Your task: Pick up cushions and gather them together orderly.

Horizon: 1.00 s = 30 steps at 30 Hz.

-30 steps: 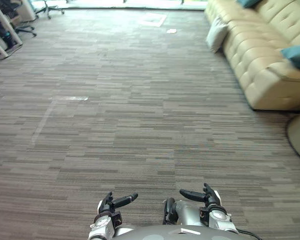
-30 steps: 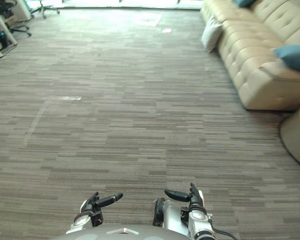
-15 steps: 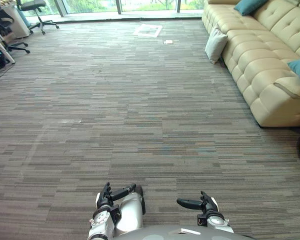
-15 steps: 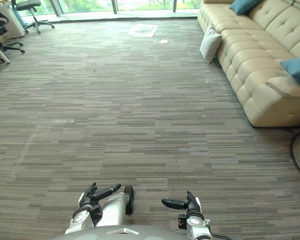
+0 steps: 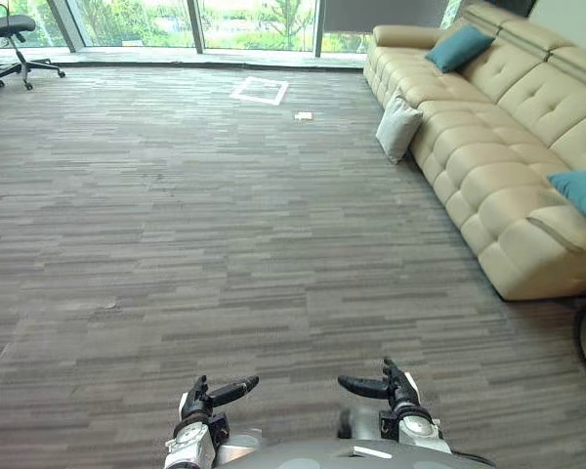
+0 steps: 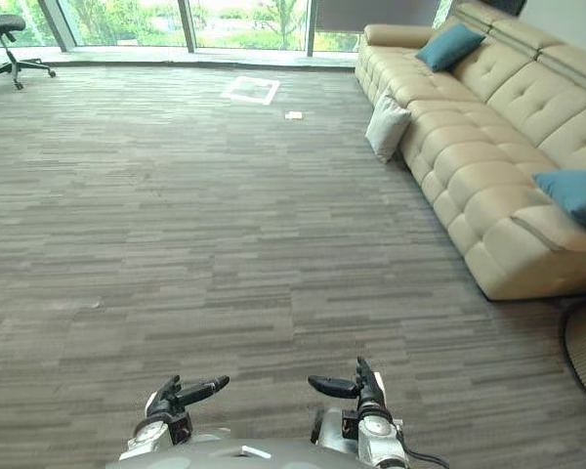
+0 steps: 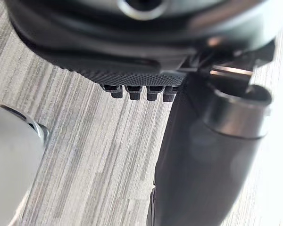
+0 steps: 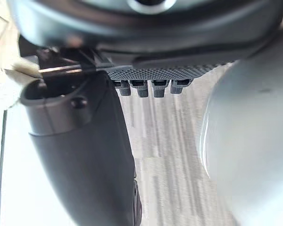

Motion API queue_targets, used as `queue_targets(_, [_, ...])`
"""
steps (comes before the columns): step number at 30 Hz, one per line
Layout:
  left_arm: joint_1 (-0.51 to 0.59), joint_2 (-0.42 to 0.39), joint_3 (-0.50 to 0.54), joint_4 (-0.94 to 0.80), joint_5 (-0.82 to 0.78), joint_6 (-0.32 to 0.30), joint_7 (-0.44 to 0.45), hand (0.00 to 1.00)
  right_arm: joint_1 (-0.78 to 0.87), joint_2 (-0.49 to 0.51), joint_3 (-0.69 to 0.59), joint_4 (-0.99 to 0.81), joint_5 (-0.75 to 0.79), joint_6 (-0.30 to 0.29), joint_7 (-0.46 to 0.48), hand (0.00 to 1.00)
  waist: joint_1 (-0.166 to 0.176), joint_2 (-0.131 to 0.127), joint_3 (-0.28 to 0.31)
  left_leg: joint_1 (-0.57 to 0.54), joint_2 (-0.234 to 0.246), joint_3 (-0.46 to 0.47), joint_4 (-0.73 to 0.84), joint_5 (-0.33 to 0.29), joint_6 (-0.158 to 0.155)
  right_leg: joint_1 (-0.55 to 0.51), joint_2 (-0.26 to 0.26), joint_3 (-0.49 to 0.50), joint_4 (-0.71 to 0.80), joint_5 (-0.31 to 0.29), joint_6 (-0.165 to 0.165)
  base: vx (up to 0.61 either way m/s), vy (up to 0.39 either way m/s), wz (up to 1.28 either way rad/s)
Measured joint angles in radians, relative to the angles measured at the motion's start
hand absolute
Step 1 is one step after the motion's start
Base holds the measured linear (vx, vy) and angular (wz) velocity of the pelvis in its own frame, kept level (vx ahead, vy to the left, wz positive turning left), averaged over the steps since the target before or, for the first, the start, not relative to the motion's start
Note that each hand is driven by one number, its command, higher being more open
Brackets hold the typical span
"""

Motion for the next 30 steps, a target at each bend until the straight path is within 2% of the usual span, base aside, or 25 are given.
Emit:
queue_targets(1, [-0.001, -0.006, -0.007, 0.007, 0.007, 0.0, -0.002, 1.0, -0.01, -0.017, -0.017, 0.004, 0.0, 0.014, 0.002, 1.0, -0.014, 0.018, 0.009, 0.037, 0.013, -0.027, -0.01, -0.021, -0.006, 0.003, 0.025, 0.011, -0.083, 0.115, -0.032, 0.68, -0.202, 0.57])
queue_targets(2, [-0.002, -0.027, -0.014, 0.026, 0.013, 0.0, -0.005, 1.0, -0.015, -0.038, -0.051, 0.021, 0.007, 0.028, 0.0, 1.0, -0.012, 0.057, 0.008, 0.076, 0.043, -0.075, -0.02, -0.024, -0.012, 0.046, 0.052, -0.008, -0.081, 0.161, -0.115, 0.81, -0.249, 0.57])
queue_targets(3, [-0.006, -0.03, -0.014, 0.027, 0.017, 0.0, -0.01, 1.0, -0.019, -0.041, -0.062, 0.021, 0.005, 0.03, -0.002, 1.0, -0.008, 0.063, 0.013, 0.076, 0.048, -0.093, -0.012, -0.01, -0.024, 0.037, 0.05, -0.012, -0.046, 0.144, -0.132, 0.95, -0.331, 0.57])
queue_targets(4, [-0.013, -0.036, -0.015, 0.027, 0.035, 0.0, -0.024, 1.0, -0.023, -0.041, -0.099, 0.014, 0.009, 0.027, -0.01, 1.0, -0.021, 0.063, 0.023, 0.099, 0.037, -0.139, -0.003, 0.044, -0.038, -0.011, 0.003, -0.035, 0.138, 0.088, -0.163, 0.62, -0.265, 0.36])
queue_targets(5, [-0.013, -0.033, -0.014, 0.025, 0.038, 0.0, -0.023, 1.0, -0.021, -0.043, -0.106, 0.003, 0.012, 0.024, -0.01, 1.0, -0.025, 0.054, 0.03, 0.11, 0.027, -0.149, 0.006, 0.053, -0.048, -0.04, -0.004, -0.054, 0.196, 0.052, -0.146, 0.69, -0.342, 0.34])
queue_targets(6, [0.015, -0.033, -0.011, 0.022, 0.04, -0.002, -0.017, 1.0, -0.01, -0.039, -0.079, -0.001, -0.001, 0.021, -0.009, 1.0, -0.018, 0.066, 0.003, 0.105, 0.041, -0.164, 0.066, 0.046, -0.056, -0.012, 0.011, -0.061, 0.105, 0.027, -0.123, 0.41, -0.26, 0.22])
queue_targets(7, [0.028, -0.029, -0.001, 0.01, 0.038, -0.003, -0.016, 1.0, 0.004, -0.034, -0.057, -0.001, -0.003, 0.02, -0.011, 1.0, -0.022, 0.052, -0.007, 0.087, 0.031, -0.182, 0.139, 0.041, -0.072, 0.018, 0.015, -0.07, 0.043, 0.017, -0.167, 0.5, -0.279, 0.28])
queue_targets(8, [0.02, -0.057, 0.009, 0.009, 0.037, 0.0, -0.018, 1.0, 0.005, -0.053, -0.054, -0.001, -0.011, 0.027, 0.002, 1.0, -0.024, 0.105, -0.021, -0.032, 0.08, -0.218, 0.422, 0.067, -0.164, 0.08, 0.066, -0.099, 0.007, -0.006, -0.16, 0.49, -0.24, 0.26])
queue_targets(9, [0.022, -0.065, 0.009, 0.0, 0.039, 0.0, -0.019, 1.0, 0.005, -0.06, -0.047, 0.001, -0.018, 0.028, 0.004, 1.0, -0.015, 0.12, -0.021, -0.13, 0.107, -0.232, 0.626, 0.15, -0.26, 0.119, 0.097, -0.107, -0.036, -0.014, -0.16, 0.49, -0.198, 0.1])
queue_targets(10, [0.023, -0.069, 0.009, -0.004, 0.04, 0.0, -0.021, 1.0, 0.004, -0.062, -0.047, 0.002, -0.018, 0.031, 0.004, 1.0, -0.013, 0.128, -0.02, -0.174, 0.121, -0.23, 0.709, 0.16, -0.28, 0.144, 0.115, -0.107, -0.058, -0.018, -0.158, 0.48, -0.181, -0.09])
queue_targets(11, [0.022, -0.07, 0.012, -0.017, 0.04, 0.0, -0.027, 1.0, -0.003, -0.061, -0.043, 0.014, -0.017, 0.036, 0.001, 1.0, -0.012, 0.13, -0.013, -0.269, 0.155, -0.208, 0.868, 0.154, -0.269, 0.217, 0.15, -0.105, -0.121, -0.02, -0.16, 0.48, -0.153, -0.17])
queue_targets(12, [0.021, -0.061, 0.022, -0.033, 0.039, -0.001, -0.026, 1.0, -0.012, -0.059, -0.019, 0.035, -0.015, 0.039, -0.001, 1.0, -0.009, 0.11, 0.0, -0.331, 0.171, -0.171, 0.933, 0.134, -0.232, 0.295, 0.166, -0.092, -0.18, -0.023, -0.162, 0.47, -0.139, -0.19])
queue_targets(14, [0.021, -0.045, 0.031, -0.066, 0.032, -0.004, -0.024, 1.0, -0.009, -0.048, -0.003, 0.052, -0.013, 0.044, -0.001, 1.0, -0.004, 0.071, 0.013, -0.425, 0.173, -0.097, 0.905, 0.093, -0.162, 0.401, 0.169, -0.071, -0.267, -0.019, -0.163, 0.42, -0.109, -0.29])
queue_targets(16, [0.02, -0.047, 0.032, -0.085, 0.032, -0.016, -0.024, 1.0, -0.003, -0.047, 0.005, 0.061, -0.003, 0.053, -0.006, 1.0, 0.016, 0.061, 0.016, -0.487, 0.185, -0.019, 0.752, 0.046, -0.106, 0.475, 0.173, -0.038, -0.331, -0.016, -0.16, 0.49, -0.058, -0.46])
queue_targets(18, [0.015, -0.053, 0.044, -0.086, 0.031, -0.027, -0.025, 1.0, 0.001, -0.046, 0.012, 0.061, 0.004, 0.059, -0.012, 1.0, 0.029, 0.062, 0.019, -0.532, 0.183, 0.001, 0.531, 0.042, -0.093, 0.543, 0.175, -0.004, -0.389, -0.018, -0.158, 0.48, 0.046, -0.46])
queue_targets(19, [0.01, -0.053, 0.049, -0.085, 0.021, -0.029, -0.022, 1.0, 0.003, -0.042, 0.014, 0.061, 0.004, 0.059, -0.015, 1.0, 0.039, 0.06, 0.02, -0.555, 0.179, -0.009, 0.354, 0.065, -0.106, 0.576, 0.173, 0.022, -0.422, -0.025, -0.144, 0.44, 0.098, -0.42])
queue_targets(21, [0.004, -0.055, 0.05, -0.083, 0.001, -0.032, -0.021, 1.0, 0.004, -0.042, 0.019, 0.062, 0.004, 0.059, -0.018, 1.0, 0.043, 0.061, 0.024, -0.575, 0.166, -0.029, 0.193, 0.118, -0.112, 0.619, 0.164, 0.048, -0.453, -0.052, -0.117, 0.54, 0.185, -0.36])
queue_targets(22, [0.004, -0.055, 0.05, -0.083, -0.001, -0.032, -0.021, 1.0, 0.004, -0.043, 0.019, 0.062, 0.004, 0.059, -0.018, 1.0, 0.044, 0.061, 0.024, -0.576, 0.165, -0.029, 0.177, 0.124, -0.112, 0.624, 0.162, 0.053, -0.454, -0.059, -0.109, 0.49, 0.198, -0.46])
queue_targets(24, [0.003, -0.053, 0.049, -0.083, -0.004, -0.031, -0.019, 1.0, 0.009, -0.035, 0.019, 0.064, 0.004, 0.059, -0.021, 1.0, 0.049, 0.055, 0.02, -0.575, 0.148, -0.023, 0.154, 0.239, -0.07, 0.675, 0.13, 0.099, -0.448, -0.112, -0.065, 0.48, 0.212, -0.5])
queue_targets(25, [0.01, -0.051, 0.049, -0.081, 0.0, -0.031, -0.02, 1.0, 0.012, -0.03, 0.019, 0.065, 0.003, 0.06, -0.02, 1.0, 0.049, 0.057, 0.002, -0.577, 0.133, -0.019, 0.17, 0.331, -0.038, 0.676, 0.112, 0.127, -0.428, -0.121, -0.05, 0.76, 0.364, -0.43])
queue_targets(26, [0.006, -0.037, 0.047, -0.077, 0.002, -0.024, -0.021, 1.0, 0.013, -0.018, 0.018, 0.065, 0.003, 0.059, -0.02, 1.0, 0.048, 0.033, -0.012, -0.575, 0.111, 0.0, 0.201, 0.314, -0.035, 0.643, 0.068, 0.156, -0.35, -0.133, -0.029, 0.52, 0.254, -0.31])
queue_targets(27, [0.005, -0.036, 0.047, -0.076, 0.003, -0.024, -0.021, 1.0, 0.013, -0.018, 0.017, 0.066, 0.003, 0.059, -0.019, 1.0, 0.048, 0.029, -0.012, -0.572, 0.108, 0.005, 0.201, 0.307, -0.03, 0.635, 0.062, 0.158, -0.333, -0.134, -0.027, 0.62, 0.306, -0.3])
queue_targets(28, [-0.002, -0.025, 0.05, -0.063, 0.002, -0.022, -0.019, 1.0, 0.013, -0.009, 0.011, 0.067, 0.003, 0.06, -0.012, 1.0, 0.056, 0.004, -0.013, -0.533, 0.079, 0.036, 0.199, 0.263, -0.023, 0.566, 0.019, 0.179, -0.145, -0.137, -0.016, 0.55, 0.304, -0.28])
queue_targets(29, [-0.012, -0.014, 0.049, -0.046, 0.002, -0.02, -0.016, 1.0, 0.013, -0.006, 0.012, 0.066, -0.001, 0.06, -0.011, 1.0, 0.058, -0.009, -0.012, -0.493, 0.055, 0.054, 0.198, 0.227, -0.01, 0.49, -0.01, 0.189, 0.057, -0.109, 0.024, 0.65, 0.369, -0.28])
queue_targets(30, [-0.019, -0.007, 0.046, -0.031, 0.003, -0.014, -0.014, 1.0, 0.012, -0.008, 0.012, 0.06, -0.004, 0.059, -0.008, 1.0, 0.051, -0.013, -0.008, -0.451, 0.037, 0.06, 0.198, 0.19, 0.0, 0.418, -0.036, 0.195, 0.251, -0.032, 0.045, 0.62, 0.376, -0.14])
